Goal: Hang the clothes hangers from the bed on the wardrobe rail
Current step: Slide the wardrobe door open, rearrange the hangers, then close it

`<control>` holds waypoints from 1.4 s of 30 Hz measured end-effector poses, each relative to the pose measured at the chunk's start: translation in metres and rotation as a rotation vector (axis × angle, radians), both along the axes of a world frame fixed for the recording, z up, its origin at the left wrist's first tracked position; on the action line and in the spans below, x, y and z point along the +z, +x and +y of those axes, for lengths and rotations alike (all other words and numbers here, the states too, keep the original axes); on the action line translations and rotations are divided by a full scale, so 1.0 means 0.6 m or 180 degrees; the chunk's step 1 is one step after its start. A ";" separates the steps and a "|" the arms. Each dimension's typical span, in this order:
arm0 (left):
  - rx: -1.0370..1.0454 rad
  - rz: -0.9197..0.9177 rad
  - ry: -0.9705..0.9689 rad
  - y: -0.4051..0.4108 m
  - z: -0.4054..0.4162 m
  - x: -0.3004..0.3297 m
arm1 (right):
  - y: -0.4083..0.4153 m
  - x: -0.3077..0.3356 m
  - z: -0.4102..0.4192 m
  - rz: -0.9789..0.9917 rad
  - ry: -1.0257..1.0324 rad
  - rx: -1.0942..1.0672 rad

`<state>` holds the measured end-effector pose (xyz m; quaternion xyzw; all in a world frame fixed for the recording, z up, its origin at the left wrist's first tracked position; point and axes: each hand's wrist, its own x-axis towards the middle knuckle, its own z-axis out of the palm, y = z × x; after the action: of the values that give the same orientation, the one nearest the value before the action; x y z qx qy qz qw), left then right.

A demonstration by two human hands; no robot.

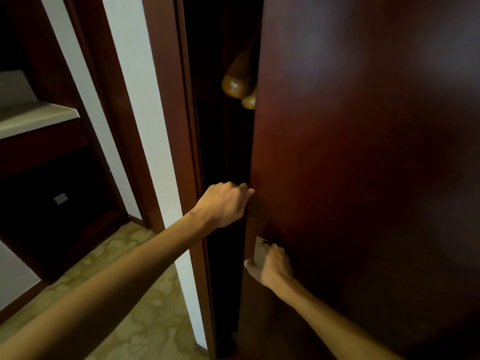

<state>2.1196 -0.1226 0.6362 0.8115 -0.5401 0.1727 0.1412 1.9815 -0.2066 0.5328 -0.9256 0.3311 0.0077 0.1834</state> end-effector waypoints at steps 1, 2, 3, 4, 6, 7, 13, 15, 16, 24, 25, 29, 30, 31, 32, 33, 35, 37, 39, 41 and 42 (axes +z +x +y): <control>0.0088 -0.0005 -0.0010 -0.001 0.004 0.002 | 0.007 0.001 0.004 0.0030 0.0042 0.0041; 0.0181 -0.0023 -0.0016 -0.003 0.007 0.003 | 0.014 0.001 0.006 0.0033 0.0081 0.0110; 0.0280 -0.0041 -0.0019 -0.008 0.010 0.004 | 0.020 0.002 0.009 0.0006 0.0099 0.0164; 0.0384 -0.0058 -0.0017 -0.013 0.011 0.004 | 0.026 0.002 0.011 -0.0062 0.0107 0.0201; 0.0614 -0.0114 0.0027 -0.022 0.012 0.007 | 0.035 0.000 0.017 -0.0231 0.0126 0.0188; 0.0724 -0.0151 0.0087 -0.025 0.011 0.009 | 0.040 0.000 0.021 -0.0320 0.0140 0.0173; 0.0985 -0.0266 0.0326 -0.022 0.021 0.013 | 0.068 -0.008 0.032 -0.0434 0.0288 0.0272; 0.0979 -0.0221 0.0295 -0.015 0.025 0.008 | 0.073 -0.006 0.036 -0.0405 0.0286 0.0263; 0.0987 -0.0221 0.0283 -0.013 0.025 0.006 | 0.075 -0.004 0.038 -0.0379 0.0279 0.0260; 0.1111 -0.0154 0.0392 -0.014 0.025 0.014 | 0.096 0.008 0.051 -0.0255 0.0441 0.0298; 0.1126 -0.0165 0.0376 -0.014 0.026 0.014 | 0.098 0.010 0.051 -0.0229 0.0413 0.0314; 0.1095 -0.0180 0.0294 -0.015 0.024 0.005 | 0.100 0.005 0.046 -0.0277 0.0311 0.0353; 0.1086 -0.0177 0.0299 -0.015 0.023 0.002 | 0.100 0.003 0.046 -0.0306 0.0288 0.0372; 0.1077 -0.0151 0.0288 -0.015 0.024 0.001 | 0.099 0.003 0.046 -0.0302 0.0305 0.0382; 0.1083 -0.0132 0.0318 -0.015 0.023 0.000 | 0.100 0.000 0.044 -0.0314 0.0299 0.0402; 0.1068 -0.0097 0.0331 -0.016 0.024 -0.001 | 0.098 0.001 0.042 -0.0300 0.0327 0.0430; 0.1060 -0.0034 0.0361 -0.018 0.024 -0.002 | 0.095 -0.002 0.035 -0.0256 0.0374 0.0480; 0.1029 -0.0011 0.0385 -0.019 0.022 -0.001 | 0.087 -0.004 0.025 -0.0215 0.0430 0.0504; 0.1019 0.0006 0.0409 -0.021 0.023 0.000 | 0.074 -0.003 0.016 -0.0181 0.0497 0.0557; 0.0986 -0.0070 0.0440 -0.023 0.020 0.001 | 0.060 -0.001 0.009 -0.0091 0.0574 0.0485; 0.0961 -0.0107 0.0476 -0.028 0.016 0.004 | 0.049 -0.002 0.000 -0.0048 0.0584 0.0417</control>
<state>2.1026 -0.1132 0.6384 0.8887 -0.4256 0.1647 0.0437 2.0109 -0.2066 0.5316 -0.9246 0.2663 0.0430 0.2690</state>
